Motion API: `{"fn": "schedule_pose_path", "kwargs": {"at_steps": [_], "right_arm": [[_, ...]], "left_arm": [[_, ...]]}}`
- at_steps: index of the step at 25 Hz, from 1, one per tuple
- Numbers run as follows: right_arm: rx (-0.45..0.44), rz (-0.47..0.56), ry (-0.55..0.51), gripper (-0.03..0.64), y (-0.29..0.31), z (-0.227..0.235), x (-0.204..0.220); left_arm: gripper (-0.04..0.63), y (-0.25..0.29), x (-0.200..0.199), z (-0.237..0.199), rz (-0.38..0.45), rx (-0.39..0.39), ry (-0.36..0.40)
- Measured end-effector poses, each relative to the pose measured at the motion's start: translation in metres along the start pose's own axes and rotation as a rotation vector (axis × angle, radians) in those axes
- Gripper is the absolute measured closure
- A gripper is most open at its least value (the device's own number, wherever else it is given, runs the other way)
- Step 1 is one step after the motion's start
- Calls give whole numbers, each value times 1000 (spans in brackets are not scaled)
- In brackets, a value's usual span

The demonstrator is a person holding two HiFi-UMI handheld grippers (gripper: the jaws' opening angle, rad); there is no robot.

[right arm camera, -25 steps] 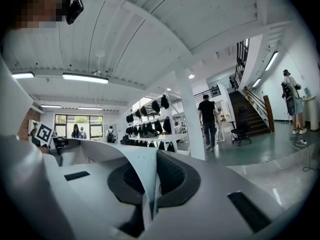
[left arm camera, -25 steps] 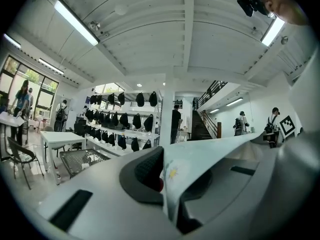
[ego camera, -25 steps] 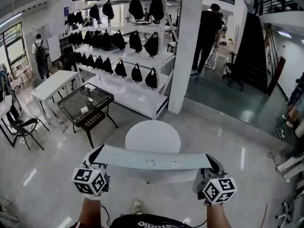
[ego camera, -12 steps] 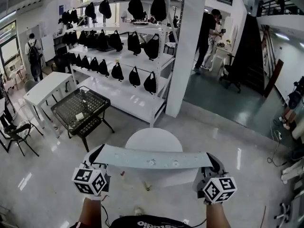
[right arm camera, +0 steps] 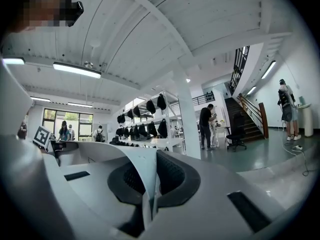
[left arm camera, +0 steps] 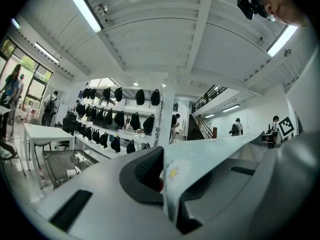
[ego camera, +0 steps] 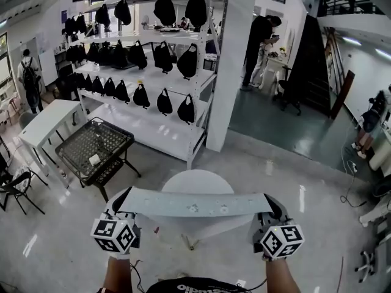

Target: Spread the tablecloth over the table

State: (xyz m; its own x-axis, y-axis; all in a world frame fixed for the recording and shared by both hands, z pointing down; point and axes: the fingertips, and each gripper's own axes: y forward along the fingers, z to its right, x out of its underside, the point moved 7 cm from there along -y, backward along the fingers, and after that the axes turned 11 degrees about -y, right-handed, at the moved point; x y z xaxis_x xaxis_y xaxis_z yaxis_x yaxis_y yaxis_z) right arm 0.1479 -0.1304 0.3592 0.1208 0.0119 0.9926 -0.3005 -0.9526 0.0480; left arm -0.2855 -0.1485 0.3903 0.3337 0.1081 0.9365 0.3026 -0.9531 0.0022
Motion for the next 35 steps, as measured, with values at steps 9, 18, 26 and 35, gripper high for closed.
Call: {"fn": "schedule_pose_path", "kwargs": {"at_steps": [9,18,26,35], "right_arm": [[18,-3,-33,591,20,-7,-2],[14,14,-47,591,41,4,-8],[-25,40,-41,591,87,17,-6],[-88,80,-34,591,159,51,-12]], "left_arm": [[575,22,2,-22,4,33,-31],[574,42,-7,-24,0,33,-20],[574,72,-13,-34,6,2,1],[575,127,-27,-37,29,-39,8]]}}
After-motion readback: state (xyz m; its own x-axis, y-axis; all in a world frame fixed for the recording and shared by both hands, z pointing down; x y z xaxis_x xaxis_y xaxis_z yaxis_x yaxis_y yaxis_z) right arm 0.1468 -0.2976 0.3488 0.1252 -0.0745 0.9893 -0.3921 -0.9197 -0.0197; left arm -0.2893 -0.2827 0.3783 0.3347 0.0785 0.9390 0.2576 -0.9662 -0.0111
